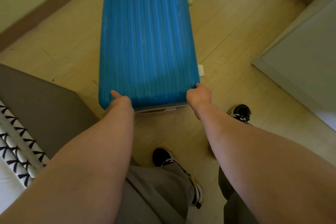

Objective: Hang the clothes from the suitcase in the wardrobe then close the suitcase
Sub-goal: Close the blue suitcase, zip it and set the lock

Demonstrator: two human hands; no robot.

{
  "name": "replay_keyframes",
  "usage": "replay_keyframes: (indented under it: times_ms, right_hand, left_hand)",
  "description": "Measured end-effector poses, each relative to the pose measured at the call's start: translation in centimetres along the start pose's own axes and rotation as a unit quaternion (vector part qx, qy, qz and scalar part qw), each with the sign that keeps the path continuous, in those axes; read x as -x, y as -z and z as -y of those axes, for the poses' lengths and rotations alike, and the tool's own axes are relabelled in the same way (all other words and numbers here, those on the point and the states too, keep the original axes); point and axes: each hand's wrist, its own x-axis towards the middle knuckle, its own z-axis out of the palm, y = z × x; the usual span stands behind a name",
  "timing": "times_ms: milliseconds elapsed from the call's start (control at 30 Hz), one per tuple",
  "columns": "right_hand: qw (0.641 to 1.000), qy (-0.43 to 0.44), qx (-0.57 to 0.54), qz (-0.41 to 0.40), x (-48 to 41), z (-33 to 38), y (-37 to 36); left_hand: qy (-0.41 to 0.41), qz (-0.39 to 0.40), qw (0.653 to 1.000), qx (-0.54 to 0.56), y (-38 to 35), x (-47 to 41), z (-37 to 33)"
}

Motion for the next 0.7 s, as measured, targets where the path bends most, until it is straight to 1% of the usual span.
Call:
replay_keyframes:
  times_ms: [33,67,100,133,167,233,267,333,400,467,567,633,700]
  right_hand:
    - [1.0,-0.003,-0.015,-0.002,0.1,0.1,0.3]
    - [1.0,-0.006,-0.03,-0.002,0.1,0.1,0.4]
    - [0.999,-0.012,-0.049,-0.002,0.2,0.0,0.6]
    - [0.997,-0.016,-0.071,-0.004,0.1,-0.1,0.8]
    - [0.996,-0.022,-0.091,-0.001,0.3,-0.1,0.8]
    - [0.992,-0.025,-0.121,0.006,0.1,-0.5,1.1]
    - [0.993,-0.025,-0.118,0.015,-0.1,-0.7,1.2]
    - [0.995,-0.021,-0.09,0.027,-0.8,-1.4,1.7]
    - [0.997,-0.022,-0.067,0.03,-1.6,-2.2,2.3]
    - [0.998,-0.026,-0.044,0.024,-2.7,-2.9,2.7]
    - [0.999,-0.024,0.001,0.032,-4.1,-3.7,2.7]
    - [0.998,-0.022,0.027,0.044,-5.2,-4.7,2.6]
    - [0.997,-0.017,0.045,0.056,-6.2,-5.2,2.1]
  left_hand:
    - [0.042,0.047,0.998,0.002,-0.7,2.4,1.0]
    - [0.084,0.101,0.99,0.048,-1.2,4.8,1.8]
    - [0.134,0.135,0.976,0.104,-1.6,7.5,2.5]
    - [0.162,0.167,0.962,0.145,-2.5,8.2,3.2]
    - [0.161,0.196,0.95,0.183,-3.1,9.2,3.5]
    - [0.124,0.258,0.937,0.201,-4.5,9.7,3.6]
    - [0.109,0.276,0.932,0.206,-5.1,9.2,3.7]
    - [0.107,0.28,0.922,0.244,-5.9,8.4,3.5]
    - [0.102,0.268,0.915,0.284,-5.9,8.8,3.2]
    - [0.099,0.254,0.915,0.299,-6.0,9.0,3.1]
    - [0.108,0.271,0.901,0.322,-5.9,8.8,3.4]
    - [0.122,0.264,0.904,0.312,-6.2,8.6,3.9]
    - [0.126,0.236,0.917,0.297,-6.4,8.5,4.1]
